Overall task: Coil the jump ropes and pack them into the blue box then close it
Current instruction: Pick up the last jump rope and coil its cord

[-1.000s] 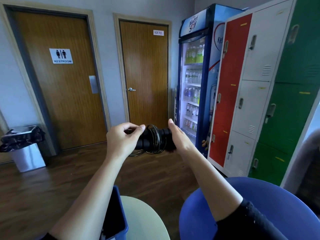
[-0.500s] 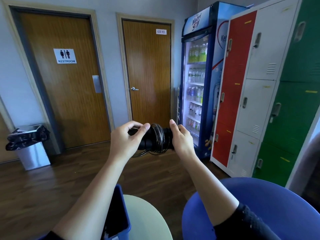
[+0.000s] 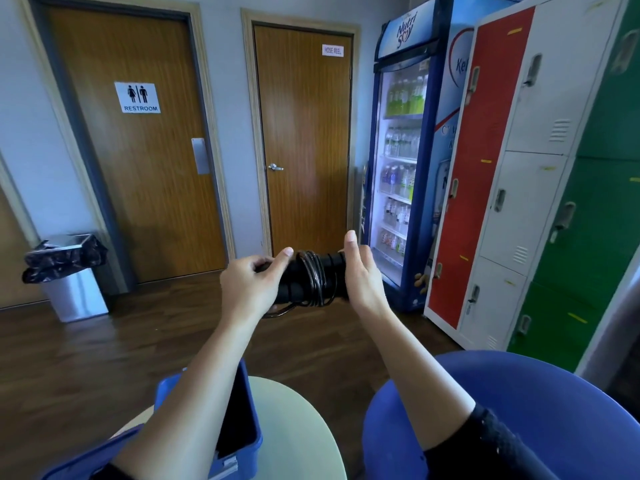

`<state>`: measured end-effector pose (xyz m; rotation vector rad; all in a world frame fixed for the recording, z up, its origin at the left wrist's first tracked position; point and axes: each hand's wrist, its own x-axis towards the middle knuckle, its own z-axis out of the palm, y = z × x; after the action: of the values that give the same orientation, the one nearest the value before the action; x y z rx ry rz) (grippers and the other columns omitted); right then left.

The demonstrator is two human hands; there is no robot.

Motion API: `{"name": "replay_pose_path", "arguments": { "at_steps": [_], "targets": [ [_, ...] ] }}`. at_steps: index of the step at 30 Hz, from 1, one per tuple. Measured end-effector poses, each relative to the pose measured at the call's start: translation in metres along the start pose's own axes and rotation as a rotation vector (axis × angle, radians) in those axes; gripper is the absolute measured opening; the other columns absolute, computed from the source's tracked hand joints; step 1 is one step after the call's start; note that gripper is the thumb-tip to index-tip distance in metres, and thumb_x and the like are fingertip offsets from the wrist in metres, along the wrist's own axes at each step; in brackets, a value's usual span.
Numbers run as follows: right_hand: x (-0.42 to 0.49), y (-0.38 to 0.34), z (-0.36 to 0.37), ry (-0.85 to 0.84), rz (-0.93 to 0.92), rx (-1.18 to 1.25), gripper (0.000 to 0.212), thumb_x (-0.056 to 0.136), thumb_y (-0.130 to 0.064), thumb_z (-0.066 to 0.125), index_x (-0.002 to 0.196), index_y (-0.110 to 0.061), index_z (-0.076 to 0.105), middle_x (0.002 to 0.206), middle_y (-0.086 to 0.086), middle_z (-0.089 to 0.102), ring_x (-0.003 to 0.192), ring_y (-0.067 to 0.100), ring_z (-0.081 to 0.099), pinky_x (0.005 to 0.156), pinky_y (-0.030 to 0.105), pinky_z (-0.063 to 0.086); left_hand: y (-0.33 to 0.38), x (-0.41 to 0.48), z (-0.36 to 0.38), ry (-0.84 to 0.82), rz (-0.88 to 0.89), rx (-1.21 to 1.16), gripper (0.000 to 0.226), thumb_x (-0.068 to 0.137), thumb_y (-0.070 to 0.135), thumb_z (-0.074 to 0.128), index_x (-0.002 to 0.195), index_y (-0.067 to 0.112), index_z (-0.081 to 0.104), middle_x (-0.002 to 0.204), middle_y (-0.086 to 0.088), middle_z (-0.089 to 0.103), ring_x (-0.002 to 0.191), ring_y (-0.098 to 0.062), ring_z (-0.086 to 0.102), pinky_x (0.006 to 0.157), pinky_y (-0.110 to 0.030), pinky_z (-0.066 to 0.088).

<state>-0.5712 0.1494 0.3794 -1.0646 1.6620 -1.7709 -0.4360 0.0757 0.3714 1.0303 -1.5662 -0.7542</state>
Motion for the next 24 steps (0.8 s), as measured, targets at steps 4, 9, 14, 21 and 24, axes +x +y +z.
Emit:
{"name": "replay_pose_path", "arguments": {
  "at_steps": [4,9,14,21,24],
  "targets": [
    [-0.001,0.026,0.01,-0.032,0.201,0.063,0.063,0.079,-0.077,0.045,0.115,-0.025,0.041,0.127,0.005,0.05,0.117,0.021,0.045,0.097,0.039,0.034,-0.025,-0.016,0.007,0.093,-0.109,0.05,0.033,0.085,0.048,0.065,0.075,0.018,0.073,0.071,0.003,0.068,0.067,-0.008,0.061,0.052,-0.017,0.04],
    [-0.009,0.063,0.02,-0.167,0.342,0.272,0.118,0.043,-0.089,0.061,0.135,-0.019,0.037,0.127,0.005,0.054,0.119,0.021,0.052,0.11,0.045,0.036,-0.057,-0.034,0.011,0.155,-0.214,0.05,0.032,0.086,0.046,0.064,0.066,0.021,0.068,0.062,0.009,0.064,0.069,-0.021,0.063,0.056,-0.028,0.043],
    [-0.017,0.104,0.034,-0.148,0.409,0.417,0.105,0.051,-0.066,0.081,0.133,-0.021,0.032,0.126,0.005,0.055,0.116,0.018,0.056,0.107,0.044,0.042,-0.081,-0.049,0.014,0.209,-0.291,0.016,0.034,0.086,0.043,0.066,0.061,0.019,0.066,0.059,0.007,0.063,0.066,-0.024,0.063,0.062,-0.035,0.049],
    [-0.038,0.144,0.052,-0.268,0.425,0.458,0.09,0.051,-0.047,0.089,0.125,-0.01,0.055,0.116,0.01,0.07,0.106,0.02,0.068,0.094,0.039,0.053,-0.109,-0.064,0.02,0.268,-0.378,0.044,0.036,0.086,0.048,0.062,0.073,0.016,0.071,0.069,-0.002,0.069,0.074,-0.025,0.066,0.074,-0.038,0.054],
    [-0.044,0.153,0.053,-0.286,0.472,0.459,0.063,0.068,-0.039,0.084,0.118,-0.008,0.063,0.113,0.01,0.071,0.104,0.019,0.069,0.094,0.036,0.054,-0.121,-0.072,0.019,0.276,-0.397,0.077,0.036,0.088,0.049,0.059,0.076,0.017,0.07,0.072,-0.001,0.069,0.076,-0.025,0.067,0.078,-0.038,0.054]
  ]
}}
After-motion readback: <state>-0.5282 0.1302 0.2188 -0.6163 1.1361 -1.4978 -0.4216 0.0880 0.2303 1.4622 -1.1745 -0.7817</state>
